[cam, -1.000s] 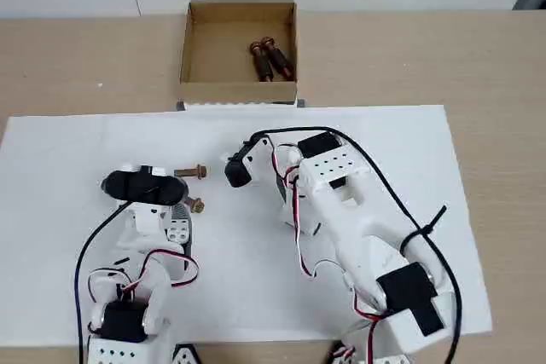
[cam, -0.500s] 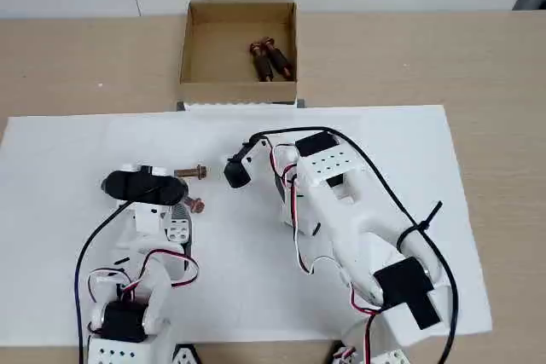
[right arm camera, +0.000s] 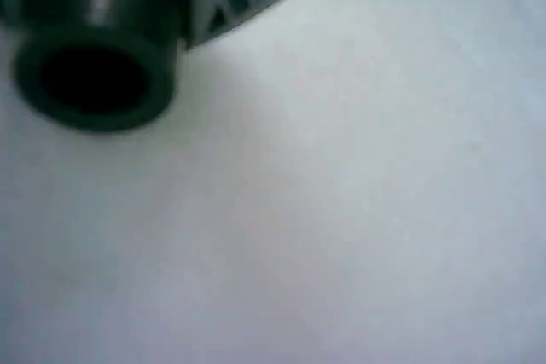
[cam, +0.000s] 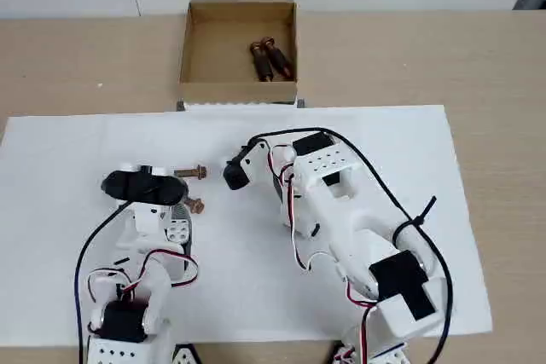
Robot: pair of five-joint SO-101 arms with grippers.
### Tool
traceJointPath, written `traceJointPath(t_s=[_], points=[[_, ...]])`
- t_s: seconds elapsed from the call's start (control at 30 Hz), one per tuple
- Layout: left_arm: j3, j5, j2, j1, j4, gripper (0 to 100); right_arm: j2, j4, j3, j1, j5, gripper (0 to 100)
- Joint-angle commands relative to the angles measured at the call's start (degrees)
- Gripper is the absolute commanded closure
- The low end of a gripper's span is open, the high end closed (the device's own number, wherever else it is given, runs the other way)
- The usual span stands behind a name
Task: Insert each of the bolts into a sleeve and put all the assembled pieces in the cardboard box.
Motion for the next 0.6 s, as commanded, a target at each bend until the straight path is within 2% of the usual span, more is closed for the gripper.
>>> traceJointPath(t_s=[0.0,0.2,0.33,0.57], points=[[-0.2,-0.4,-0.5,0.3,-0.2,99,3.2,-1.5,1.1,-0.4,0.4,90.4],[-0.2,-0.4,-0.5,0.3,-0.2,99,3.3,-1.5,1.1,-0.4,1.5,91.0],[-0.2,-0.4,-0.5,0.3,-0.2,99,2.7,-1.4,0.8,-0.2,2.6,99.7],[-0.2,-0.4,-0.5,0.3,-0.2,99,-2.4,4.0,-3.8,-0.3,1.4,99.1]])
